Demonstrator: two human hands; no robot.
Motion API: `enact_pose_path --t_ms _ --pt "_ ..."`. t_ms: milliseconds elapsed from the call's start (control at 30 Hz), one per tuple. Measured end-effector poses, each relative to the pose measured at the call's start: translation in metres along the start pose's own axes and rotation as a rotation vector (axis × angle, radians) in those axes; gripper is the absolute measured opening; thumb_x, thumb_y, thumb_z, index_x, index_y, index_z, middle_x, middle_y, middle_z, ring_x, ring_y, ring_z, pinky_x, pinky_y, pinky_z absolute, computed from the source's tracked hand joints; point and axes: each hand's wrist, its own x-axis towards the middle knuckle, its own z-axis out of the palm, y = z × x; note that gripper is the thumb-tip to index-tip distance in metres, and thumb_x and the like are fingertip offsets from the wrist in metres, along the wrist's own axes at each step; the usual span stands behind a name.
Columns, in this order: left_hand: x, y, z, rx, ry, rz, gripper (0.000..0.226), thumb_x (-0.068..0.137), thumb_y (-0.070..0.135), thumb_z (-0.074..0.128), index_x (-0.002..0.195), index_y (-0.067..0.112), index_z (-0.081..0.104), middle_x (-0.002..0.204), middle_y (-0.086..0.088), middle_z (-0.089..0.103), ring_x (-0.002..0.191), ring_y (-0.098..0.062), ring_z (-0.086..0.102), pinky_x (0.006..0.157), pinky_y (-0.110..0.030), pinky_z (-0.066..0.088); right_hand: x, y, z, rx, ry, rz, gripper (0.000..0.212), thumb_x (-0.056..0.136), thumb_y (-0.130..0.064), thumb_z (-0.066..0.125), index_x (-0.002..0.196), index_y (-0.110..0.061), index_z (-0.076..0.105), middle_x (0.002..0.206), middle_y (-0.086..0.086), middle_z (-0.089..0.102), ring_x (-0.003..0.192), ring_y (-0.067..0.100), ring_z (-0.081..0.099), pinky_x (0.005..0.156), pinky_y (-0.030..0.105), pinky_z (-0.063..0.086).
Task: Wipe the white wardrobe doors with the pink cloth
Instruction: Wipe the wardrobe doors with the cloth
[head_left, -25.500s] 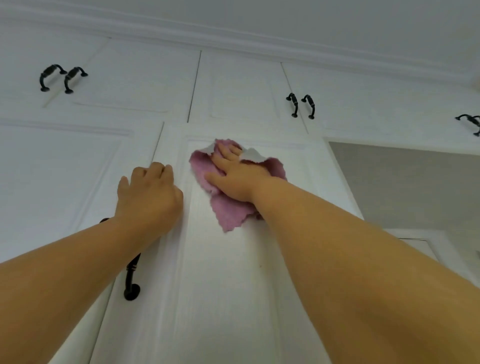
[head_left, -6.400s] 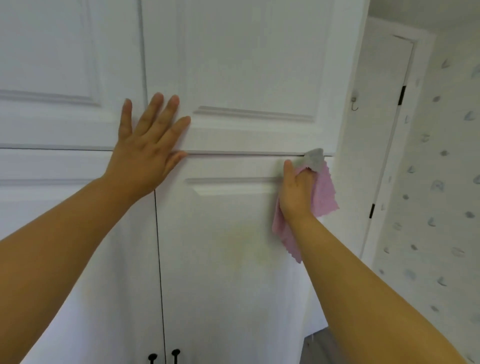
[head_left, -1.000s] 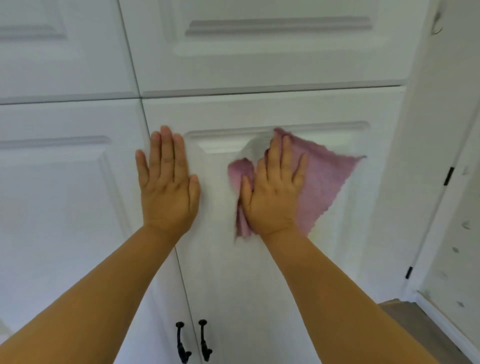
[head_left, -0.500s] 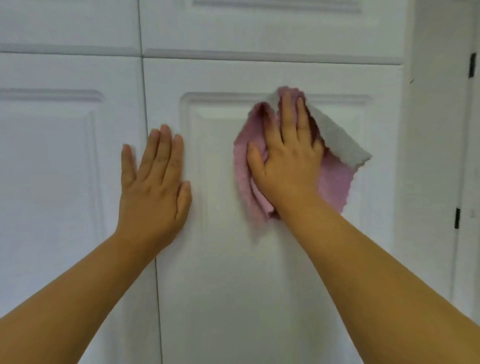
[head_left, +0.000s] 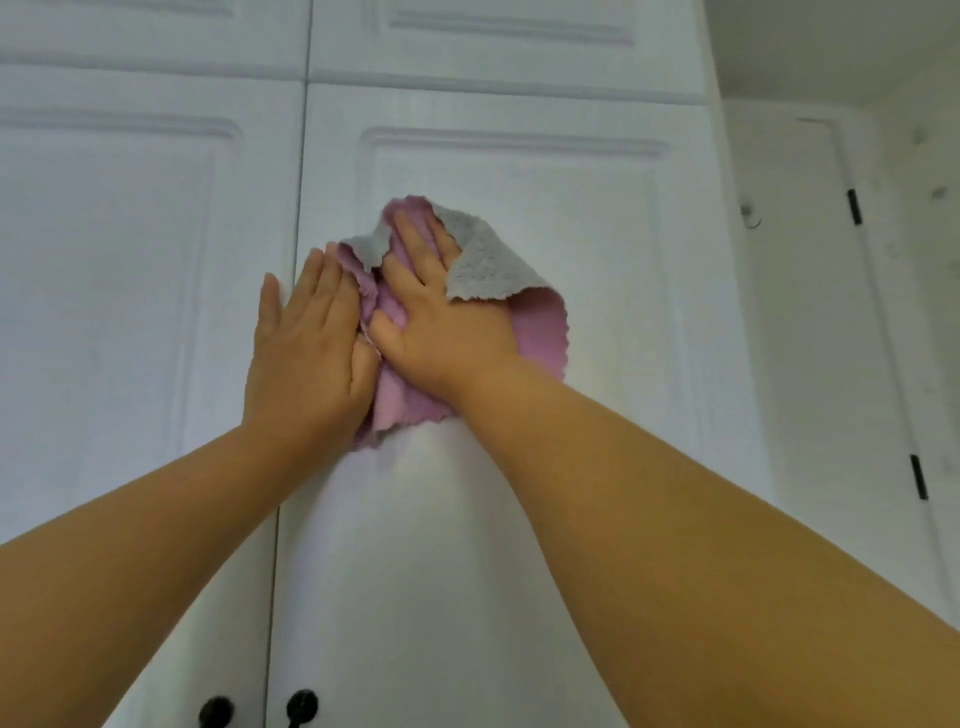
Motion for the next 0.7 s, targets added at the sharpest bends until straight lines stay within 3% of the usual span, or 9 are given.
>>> enact_pose_path --t_ms 100,200,300,367,433,533,700 --pt "-0.030 0.003 0.007 0.129 -0.014 -0.014 0.066 0.098 0.034 0.018 0.159 0.010 0.016 0.166 -0.011 0.015 0.154 -0.023 0.007 0.124 -0.051 -0.001 -0.040 0.032 -0.011 0.028 -0.027 0.028 0.071 0.100 -0.056 0.042 0.160 -0.028 0.018 0.169 0.001 0.001 0.155 0.020 -0.003 0.125 0.039 -0.008" --pt "-0.034 0.009 0.010 0.177 -0.056 -0.106 0.066 0.099 0.029 0.019 0.159 0.009 0.004 0.167 -0.011 -0.001 0.154 -0.022 -0.004 0.123 -0.052 -0.004 -0.068 0.084 -0.029 0.040 -0.011 0.330 0.072 0.100 -0.058 0.038 0.161 -0.028 0.013 0.169 -0.001 -0.006 0.155 0.019 -0.009 0.123 0.035 -0.011" --pt "-0.040 0.014 0.016 0.178 -0.034 -0.121 0.065 0.101 0.026 0.024 0.159 0.006 0.003 0.166 -0.014 -0.003 0.154 -0.024 -0.005 0.123 -0.053 -0.004 -0.080 0.105 -0.039 -0.079 -0.029 0.597 0.070 0.098 -0.062 0.029 0.159 -0.030 0.020 0.169 -0.001 -0.002 0.155 0.022 -0.009 0.122 0.059 0.000" --pt "-0.044 0.013 0.017 0.142 0.026 -0.140 0.066 0.097 0.026 0.022 0.157 0.002 0.011 0.166 -0.017 0.004 0.154 -0.027 0.000 0.124 -0.051 -0.002 -0.070 0.090 -0.035 -0.094 -0.033 0.666 0.070 0.097 -0.064 0.023 0.159 -0.031 0.018 0.169 -0.002 -0.004 0.155 0.025 -0.011 0.117 0.069 0.000" --pt "-0.047 0.013 0.019 0.050 0.083 -0.173 0.069 0.093 0.027 0.023 0.155 -0.002 0.020 0.163 -0.022 0.014 0.153 -0.031 0.009 0.125 -0.046 0.000 -0.051 0.066 -0.028 -0.082 -0.047 0.630 0.072 0.097 -0.065 0.022 0.160 -0.032 0.012 0.169 -0.004 -0.008 0.154 0.027 -0.013 0.115 0.071 -0.002" --pt "-0.048 0.013 0.018 -0.048 0.131 -0.183 0.070 0.092 0.029 0.020 0.153 -0.005 0.025 0.161 -0.024 0.022 0.152 -0.033 0.017 0.126 -0.041 0.002 -0.011 0.026 -0.018 -0.091 -0.057 0.417 0.068 0.097 -0.061 0.022 0.159 -0.038 0.008 0.169 -0.005 -0.007 0.154 0.028 -0.014 0.114 0.071 -0.007" --pt "-0.047 0.009 0.017 -0.037 0.107 -0.156 0.072 0.090 0.029 0.015 0.154 -0.003 0.024 0.163 -0.020 0.019 0.153 -0.027 0.011 0.126 -0.039 0.000 0.030 -0.001 -0.008 0.002 -0.077 0.178 0.063 0.104 -0.046 0.032 0.161 -0.031 0.011 0.169 0.001 -0.008 0.153 0.030 -0.019 0.125 0.042 -0.009"
